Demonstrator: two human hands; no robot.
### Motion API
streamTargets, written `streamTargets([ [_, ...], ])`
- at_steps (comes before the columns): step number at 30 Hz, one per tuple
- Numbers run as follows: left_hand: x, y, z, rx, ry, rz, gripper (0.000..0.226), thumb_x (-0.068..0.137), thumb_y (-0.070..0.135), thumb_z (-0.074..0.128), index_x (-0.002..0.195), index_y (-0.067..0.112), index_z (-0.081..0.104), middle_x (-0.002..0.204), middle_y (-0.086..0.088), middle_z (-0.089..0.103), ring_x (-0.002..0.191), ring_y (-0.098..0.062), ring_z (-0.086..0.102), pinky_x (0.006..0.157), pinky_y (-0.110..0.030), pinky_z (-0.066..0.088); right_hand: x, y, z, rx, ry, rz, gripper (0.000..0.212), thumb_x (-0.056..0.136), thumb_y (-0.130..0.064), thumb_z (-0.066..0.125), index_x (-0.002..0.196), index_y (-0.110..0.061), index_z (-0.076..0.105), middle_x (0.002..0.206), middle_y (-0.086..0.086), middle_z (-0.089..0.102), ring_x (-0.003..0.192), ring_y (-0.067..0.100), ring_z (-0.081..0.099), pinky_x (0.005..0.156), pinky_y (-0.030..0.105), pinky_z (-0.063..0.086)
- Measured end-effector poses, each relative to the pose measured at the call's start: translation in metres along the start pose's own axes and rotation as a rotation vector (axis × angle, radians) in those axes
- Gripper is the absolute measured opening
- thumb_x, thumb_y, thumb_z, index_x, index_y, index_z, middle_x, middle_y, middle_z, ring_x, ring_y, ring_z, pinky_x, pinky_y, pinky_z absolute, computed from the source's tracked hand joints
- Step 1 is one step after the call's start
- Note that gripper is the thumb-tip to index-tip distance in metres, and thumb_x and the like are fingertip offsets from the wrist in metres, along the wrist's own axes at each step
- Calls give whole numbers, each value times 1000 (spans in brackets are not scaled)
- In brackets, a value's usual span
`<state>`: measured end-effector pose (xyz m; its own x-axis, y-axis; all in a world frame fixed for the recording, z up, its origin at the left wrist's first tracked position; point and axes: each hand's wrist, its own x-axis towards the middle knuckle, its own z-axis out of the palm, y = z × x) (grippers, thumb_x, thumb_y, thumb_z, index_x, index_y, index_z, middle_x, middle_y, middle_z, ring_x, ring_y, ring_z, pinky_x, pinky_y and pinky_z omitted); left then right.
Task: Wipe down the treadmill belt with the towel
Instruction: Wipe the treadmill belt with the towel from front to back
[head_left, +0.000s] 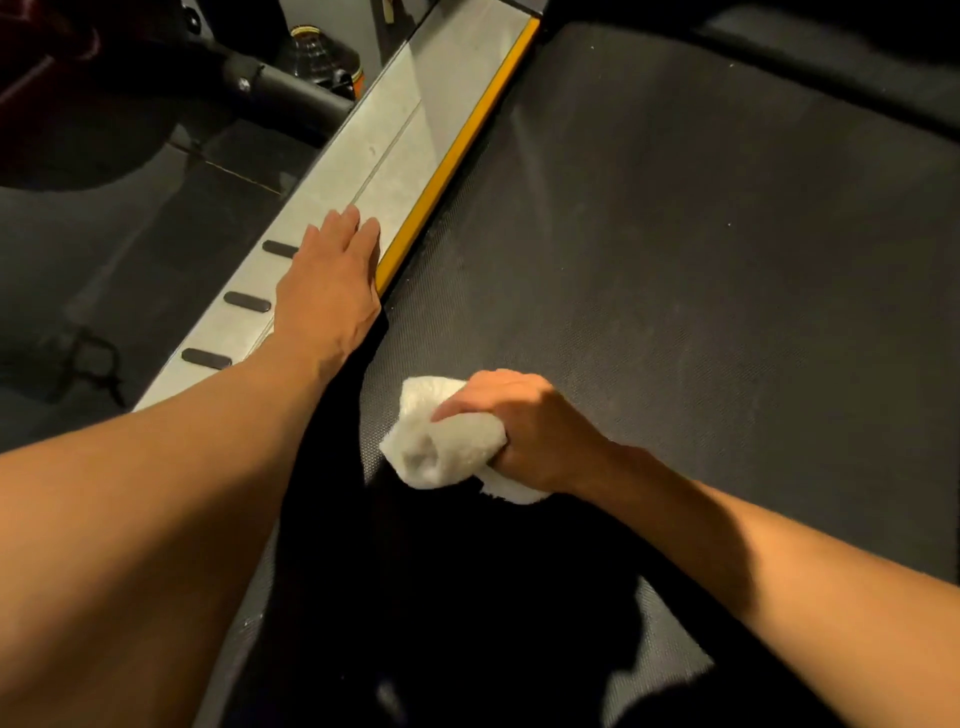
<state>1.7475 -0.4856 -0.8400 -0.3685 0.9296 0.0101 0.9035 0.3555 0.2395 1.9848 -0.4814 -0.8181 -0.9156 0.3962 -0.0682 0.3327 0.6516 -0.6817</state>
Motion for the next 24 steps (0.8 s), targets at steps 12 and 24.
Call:
streamTargets([
  [12, 8, 11, -1, 20, -46, -76, 36, 80, 5, 61, 111, 14, 46, 119, -8, 42, 101, -32, 44, 80, -52, 50, 30, 18, -5, -150, -23, 165, 34, 75, -7, 61, 100, -30, 66, 95, -12, 57, 88, 12, 54, 73, 26, 41],
  [24, -7, 64, 12, 251, -32, 401, 41, 85, 18, 53, 125, 11, 48, 119, -14, 54, 99, -36, 54, 82, -46, 41, -23, 95, -80, -350, 318, 625, 18, 74, -7, 53, 75, -25, 54, 71, -9, 51, 73, 22, 60, 53, 27, 30],
])
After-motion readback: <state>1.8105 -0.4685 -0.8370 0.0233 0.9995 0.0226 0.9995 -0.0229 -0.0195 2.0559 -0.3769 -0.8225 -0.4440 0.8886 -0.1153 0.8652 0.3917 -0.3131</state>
